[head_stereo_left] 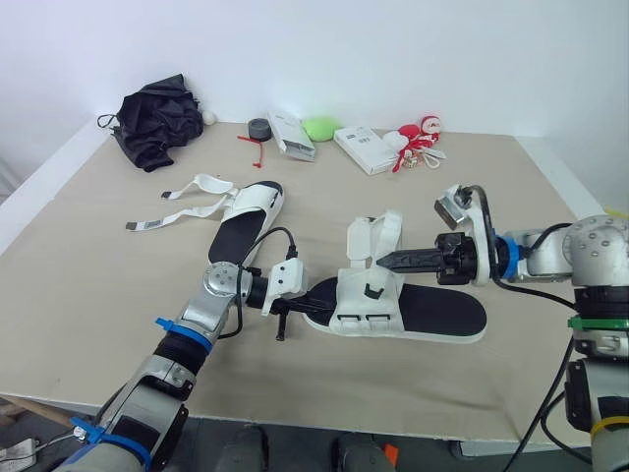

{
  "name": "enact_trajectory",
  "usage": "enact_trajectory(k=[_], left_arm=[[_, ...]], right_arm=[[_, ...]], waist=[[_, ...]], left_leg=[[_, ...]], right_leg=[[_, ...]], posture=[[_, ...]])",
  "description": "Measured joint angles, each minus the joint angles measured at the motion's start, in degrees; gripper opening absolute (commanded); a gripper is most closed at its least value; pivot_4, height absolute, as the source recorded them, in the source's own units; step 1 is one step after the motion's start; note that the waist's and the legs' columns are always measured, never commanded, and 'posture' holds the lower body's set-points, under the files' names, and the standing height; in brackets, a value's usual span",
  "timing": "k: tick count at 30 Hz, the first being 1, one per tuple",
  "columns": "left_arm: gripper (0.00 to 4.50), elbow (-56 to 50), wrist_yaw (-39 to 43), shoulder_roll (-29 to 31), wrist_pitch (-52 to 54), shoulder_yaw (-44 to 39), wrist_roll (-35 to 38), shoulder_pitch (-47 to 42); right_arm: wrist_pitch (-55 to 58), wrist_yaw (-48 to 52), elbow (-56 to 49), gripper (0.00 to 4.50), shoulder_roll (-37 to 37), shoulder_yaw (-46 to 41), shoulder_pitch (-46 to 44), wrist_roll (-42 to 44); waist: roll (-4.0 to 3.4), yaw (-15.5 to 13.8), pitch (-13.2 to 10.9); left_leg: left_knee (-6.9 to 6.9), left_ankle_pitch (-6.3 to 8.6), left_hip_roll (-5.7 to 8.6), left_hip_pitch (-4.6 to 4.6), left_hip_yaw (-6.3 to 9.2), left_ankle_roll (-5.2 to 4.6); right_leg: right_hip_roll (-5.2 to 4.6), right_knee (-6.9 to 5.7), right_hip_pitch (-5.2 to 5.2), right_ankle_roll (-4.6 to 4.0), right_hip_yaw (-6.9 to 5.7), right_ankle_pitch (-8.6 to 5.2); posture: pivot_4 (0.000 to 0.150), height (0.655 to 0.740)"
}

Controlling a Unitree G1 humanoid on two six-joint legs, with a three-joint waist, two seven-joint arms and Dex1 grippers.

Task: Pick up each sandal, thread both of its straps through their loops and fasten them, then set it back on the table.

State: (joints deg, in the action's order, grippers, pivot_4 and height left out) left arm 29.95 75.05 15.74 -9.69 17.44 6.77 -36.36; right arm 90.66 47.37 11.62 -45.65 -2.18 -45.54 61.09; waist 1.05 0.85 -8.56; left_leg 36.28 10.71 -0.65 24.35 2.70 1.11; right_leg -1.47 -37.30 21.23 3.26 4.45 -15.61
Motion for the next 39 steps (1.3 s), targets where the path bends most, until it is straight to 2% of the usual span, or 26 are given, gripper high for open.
enact_trajectory(k=[11, 18, 23, 33, 36, 39], left_arm=[[0.00, 0.01, -0.49, 0.23, -0.04, -0.01, 0.01, 0.14], [0.00, 0.03, -0.50, 0.40, -0.08, 0.01, 0.04, -0.02], [0.00, 0.24, -0.43, 0.34, -0.27, 0.07, 0.04, -0.18], [0.00, 0.71, -0.73, 0.03, -0.53, 0.15, 0.04, -0.45], [0.00, 0.95, -0.82, 0.03, -0.58, 0.16, 0.04, -0.58], [0.00, 1.00, -0.84, 0.04, -0.62, 0.16, 0.04, -0.59]], right_arm=[[-4.39, 7.90, -1.19, 0.02, -2.20, 7.13, 1.64, -6.66], [-5.45, 11.74, 7.22, 0.02, -2.00, 7.47, -5.80, -10.38], [-4.84, 13.72, 3.82, 0.02, -2.37, 10.75, -1.98, -11.56], [-3.04, 13.80, 0.52, 0.02, -2.29, 10.72, 0.08, -11.84], [-3.05, 12.10, 3.99, 0.02, -0.54, 12.13, -0.98, -14.72], [-2.00, 13.50, 4.71, 0.02, -0.42, 12.05, -3.01, -14.11]], waist=[[-0.01, 0.07, 0.00], [-0.06, 0.15, -0.01], [-0.07, 0.14, -0.01], [-0.11, 0.33, 0.00], [-0.11, 0.34, 0.00], [-0.14, 0.33, -0.02]], left_leg=[[0.06, -0.01, -0.03, -0.01, -0.03, -0.01], [0.07, -0.02, -0.06, -0.02, -0.05, -0.02], [0.06, -0.01, -0.04, 0.01, -0.01, -0.01], [0.01, 0.00, -0.09, 0.00, -0.01, 0.00], [0.02, 0.00, -0.10, -0.01, -0.02, 0.00], [0.02, -0.01, -0.11, -0.01, -0.03, -0.01]], right_leg=[[0.04, 0.00, 0.02, 0.17, -0.01, -0.04], [0.05, 0.00, 0.05, 0.07, -0.01, 0.02], [0.05, 0.00, 0.05, 0.07, -0.01, 0.01], [0.11, 0.00, 0.07, 0.08, -0.04, -0.01], [0.11, 0.00, 0.08, 0.09, -0.03, -0.01], [0.12, 0.00, 0.10, 0.09, -0.04, 0.00]], posture=[[0.150, 0.7380], [0.150, 0.7380], [0.150, 0.7380], [0.150, 0.7380], [0.150, 0.7380], [0.150, 0.7380]])
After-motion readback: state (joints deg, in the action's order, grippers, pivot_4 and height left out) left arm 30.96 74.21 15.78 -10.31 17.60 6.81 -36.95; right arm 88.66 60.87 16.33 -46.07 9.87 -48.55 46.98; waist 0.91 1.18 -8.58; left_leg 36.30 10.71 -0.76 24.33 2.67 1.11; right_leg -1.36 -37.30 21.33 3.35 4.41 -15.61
